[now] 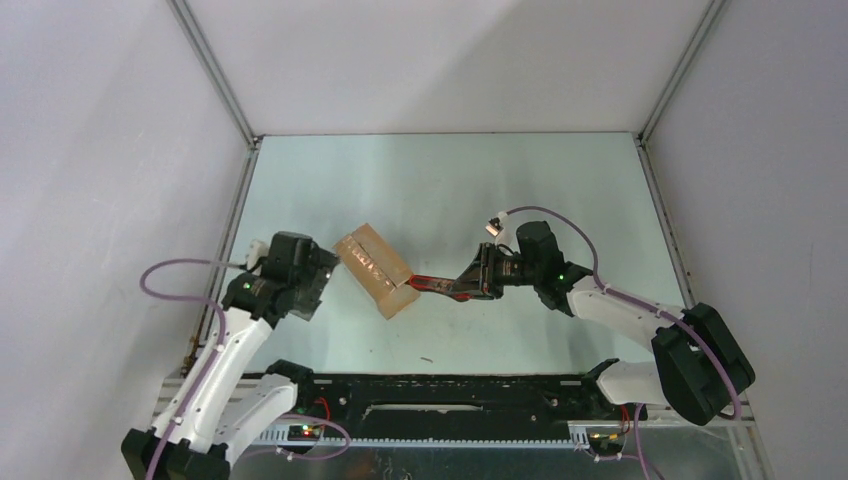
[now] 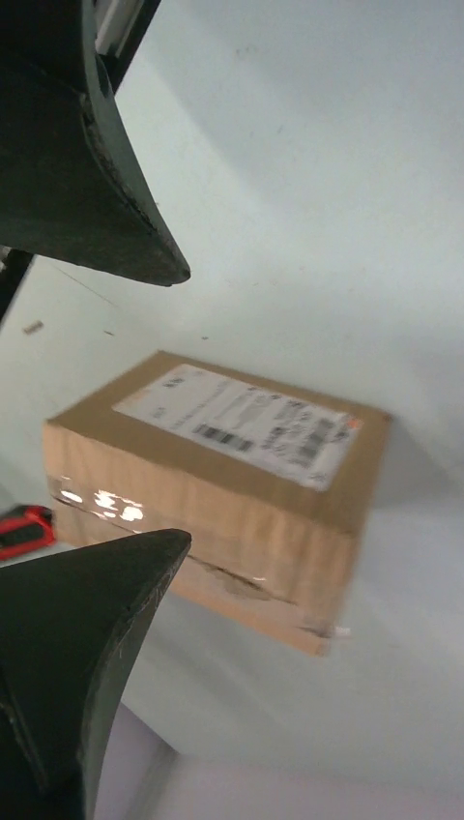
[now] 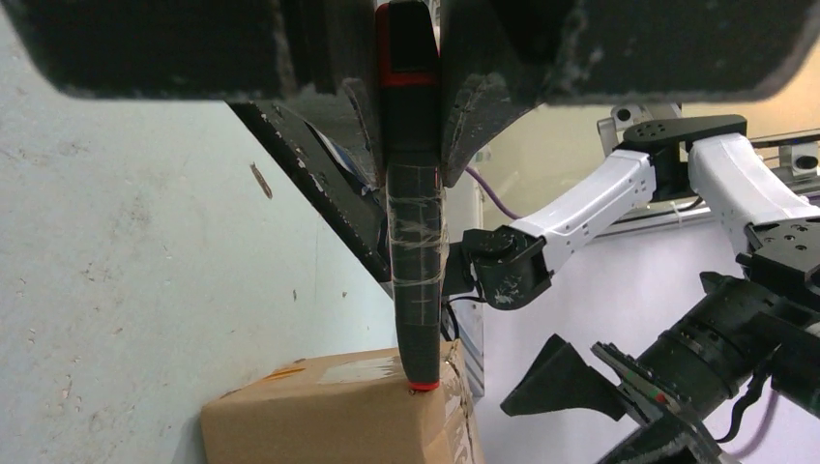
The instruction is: Unpack the express box
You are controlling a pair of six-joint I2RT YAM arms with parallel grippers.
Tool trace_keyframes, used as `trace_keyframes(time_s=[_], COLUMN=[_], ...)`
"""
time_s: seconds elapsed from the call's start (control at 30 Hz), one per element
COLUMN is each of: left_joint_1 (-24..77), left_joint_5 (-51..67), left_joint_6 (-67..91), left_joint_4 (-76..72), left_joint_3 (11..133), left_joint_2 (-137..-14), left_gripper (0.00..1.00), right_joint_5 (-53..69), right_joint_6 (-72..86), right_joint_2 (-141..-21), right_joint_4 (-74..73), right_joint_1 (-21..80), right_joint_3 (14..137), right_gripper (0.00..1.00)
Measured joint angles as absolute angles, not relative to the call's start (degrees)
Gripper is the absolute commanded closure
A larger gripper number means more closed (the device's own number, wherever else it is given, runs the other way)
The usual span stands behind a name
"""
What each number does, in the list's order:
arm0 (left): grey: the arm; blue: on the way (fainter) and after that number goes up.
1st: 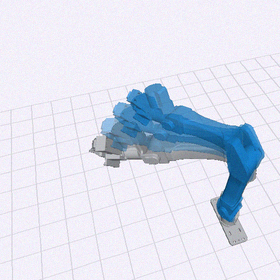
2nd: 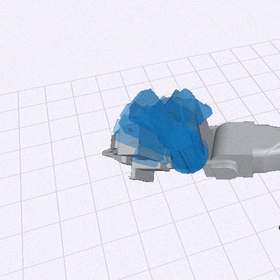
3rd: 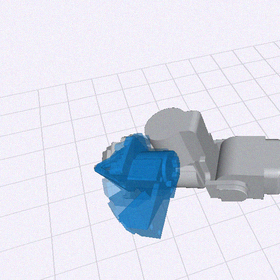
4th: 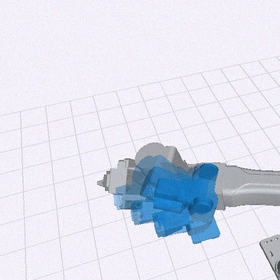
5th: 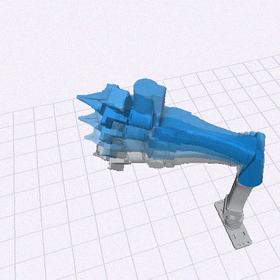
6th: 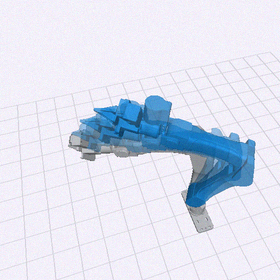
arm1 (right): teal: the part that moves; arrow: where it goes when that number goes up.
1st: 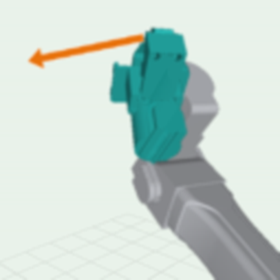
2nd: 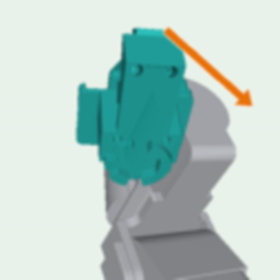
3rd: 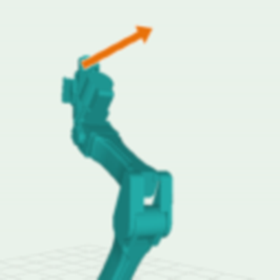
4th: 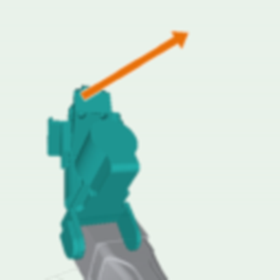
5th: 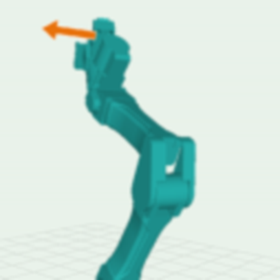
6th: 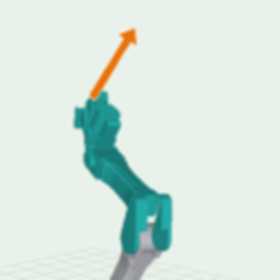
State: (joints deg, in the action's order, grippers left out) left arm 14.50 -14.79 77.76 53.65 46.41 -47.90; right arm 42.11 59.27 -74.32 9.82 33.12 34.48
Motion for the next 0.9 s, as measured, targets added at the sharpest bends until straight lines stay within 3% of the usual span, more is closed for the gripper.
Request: trace_keyframes(time_s=[0.2,0.7,0.9], left_joint_1=[24.08,25.43,27.20], left_joint_5=[-13.50,-5.76,-5.91], left_joint_6=[75.00,71.57,72.20], left_joint_4=[49.87,31.05,32.88], left_joint_3=[45.91,40.80,40.71], left_joint_2=[-50.78,-58.54,-58.83], left_gripper=[0.00,0.01,0.12], right_joint_5=[42.04,41.12,40.38], right_joint_6=[59.27,59.31,59.27], right_joint_2=[-74.32,-75.29,-76.09], right_joint_4=[9.69,10.37,9.78], right_joint_1=[33.17,34.37,34.96], right_joint_3=[34.59,35.29,36.56], right_gripper=[1.00,1.00,1.00])
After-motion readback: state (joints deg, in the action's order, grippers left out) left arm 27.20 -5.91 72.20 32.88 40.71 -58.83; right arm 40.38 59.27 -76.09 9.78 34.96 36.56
